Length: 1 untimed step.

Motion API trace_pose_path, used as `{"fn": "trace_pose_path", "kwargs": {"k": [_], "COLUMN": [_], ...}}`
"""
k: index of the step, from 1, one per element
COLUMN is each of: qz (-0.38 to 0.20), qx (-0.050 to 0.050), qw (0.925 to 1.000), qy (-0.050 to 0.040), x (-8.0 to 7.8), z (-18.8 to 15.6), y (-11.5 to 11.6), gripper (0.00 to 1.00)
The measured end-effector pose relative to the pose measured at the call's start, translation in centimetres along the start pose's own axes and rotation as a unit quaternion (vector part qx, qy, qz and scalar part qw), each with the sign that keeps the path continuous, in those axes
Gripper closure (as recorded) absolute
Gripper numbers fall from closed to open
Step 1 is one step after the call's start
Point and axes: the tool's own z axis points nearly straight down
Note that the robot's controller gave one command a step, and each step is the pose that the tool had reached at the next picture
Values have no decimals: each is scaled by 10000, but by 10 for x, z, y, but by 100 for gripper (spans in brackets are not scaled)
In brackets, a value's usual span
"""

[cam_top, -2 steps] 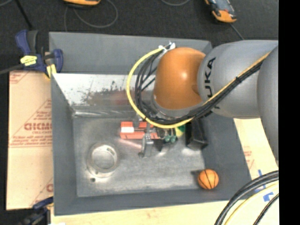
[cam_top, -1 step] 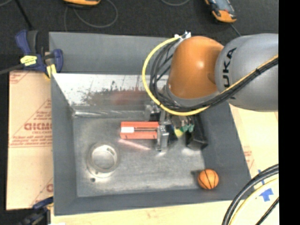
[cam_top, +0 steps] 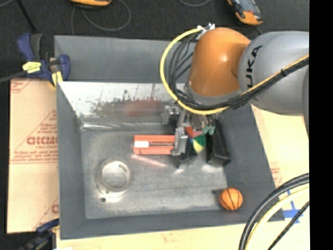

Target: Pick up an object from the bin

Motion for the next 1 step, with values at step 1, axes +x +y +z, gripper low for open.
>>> {"fn": "trace_pose_path", "kwargs": {"k": [1], "qz": [1182], "qx": [3], "qw": [9930], "qy": [-6], "x": [-12], "z": [11], "y": [-4], "gripper": [0]}}
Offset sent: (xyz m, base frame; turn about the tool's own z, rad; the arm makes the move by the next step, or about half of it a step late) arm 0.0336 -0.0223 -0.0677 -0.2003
